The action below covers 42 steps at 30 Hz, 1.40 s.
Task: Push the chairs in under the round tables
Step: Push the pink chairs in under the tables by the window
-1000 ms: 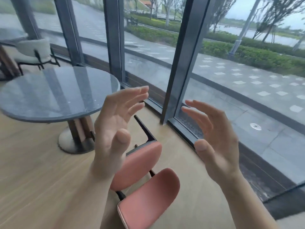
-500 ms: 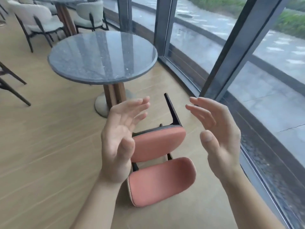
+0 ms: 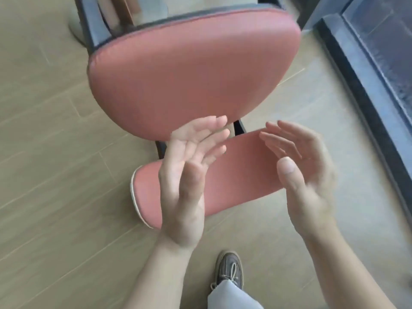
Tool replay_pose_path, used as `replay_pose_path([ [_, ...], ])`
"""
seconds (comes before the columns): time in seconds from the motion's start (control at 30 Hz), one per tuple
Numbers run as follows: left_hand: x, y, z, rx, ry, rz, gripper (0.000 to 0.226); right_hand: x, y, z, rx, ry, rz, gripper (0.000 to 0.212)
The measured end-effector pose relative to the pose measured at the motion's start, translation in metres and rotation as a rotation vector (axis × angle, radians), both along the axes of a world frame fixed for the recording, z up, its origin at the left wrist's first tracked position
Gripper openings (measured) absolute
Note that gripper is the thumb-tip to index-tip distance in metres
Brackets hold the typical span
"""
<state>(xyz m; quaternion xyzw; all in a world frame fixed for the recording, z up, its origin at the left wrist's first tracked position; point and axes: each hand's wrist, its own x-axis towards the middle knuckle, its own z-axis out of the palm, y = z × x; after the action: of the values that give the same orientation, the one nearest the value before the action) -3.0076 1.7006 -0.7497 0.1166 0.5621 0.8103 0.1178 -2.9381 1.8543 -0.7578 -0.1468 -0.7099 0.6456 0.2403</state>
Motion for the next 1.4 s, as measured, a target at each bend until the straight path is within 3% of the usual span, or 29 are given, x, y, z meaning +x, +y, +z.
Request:
replay_pose_path([
  [0.13,0.031,0.010,-0.167,-0.030,-0.180,0.027,0.064,0.015,0.005,-0.159,0.004,-0.126,-0.035,0.047],
  [0.3,0.069,0.025,-0.336,-0.091,-0.519,0.082,0.075,0.047,0.011,-0.326,-0.081,-0.221,-0.173,0.053],
  [0.43,0.091,0.034,-0.420,-0.132,-0.792,0.108,0.066,0.072,0.010,-0.417,-0.215,-0.360,-0.317,0.046],
  [0.53,0.110,0.039,-0.446,-0.123,-0.941,0.157,0.075,0.072,0.012,-0.446,-0.284,-0.384,-0.457,0.039],
  [0.67,0.123,0.039,-0.455,-0.189,-1.151,0.440,0.092,0.068,0.003,-0.463,-0.330,-0.475,-0.634,0.043],
  [0.83,0.106,0.042,-0.459,-0.238,-1.061,0.741,0.060,0.062,-0.006,-0.470,-0.541,-0.665,-0.655,0.064],
  [1.0,0.090,0.039,-0.447,-0.095,-1.101,0.834,0.058,0.046,0.000,-0.453,-0.775,-0.546,-0.651,0.050],
  [1.17,0.074,0.029,-0.350,-0.086,-1.038,0.877,0.095,0.035,-0.009,-0.368,-0.696,-0.516,-0.675,0.054],
  [1.4,-0.015,0.032,-0.149,-0.211,-0.890,0.944,0.062,-0.050,0.001,-0.157,-0.552,-0.497,-0.643,0.073],
])
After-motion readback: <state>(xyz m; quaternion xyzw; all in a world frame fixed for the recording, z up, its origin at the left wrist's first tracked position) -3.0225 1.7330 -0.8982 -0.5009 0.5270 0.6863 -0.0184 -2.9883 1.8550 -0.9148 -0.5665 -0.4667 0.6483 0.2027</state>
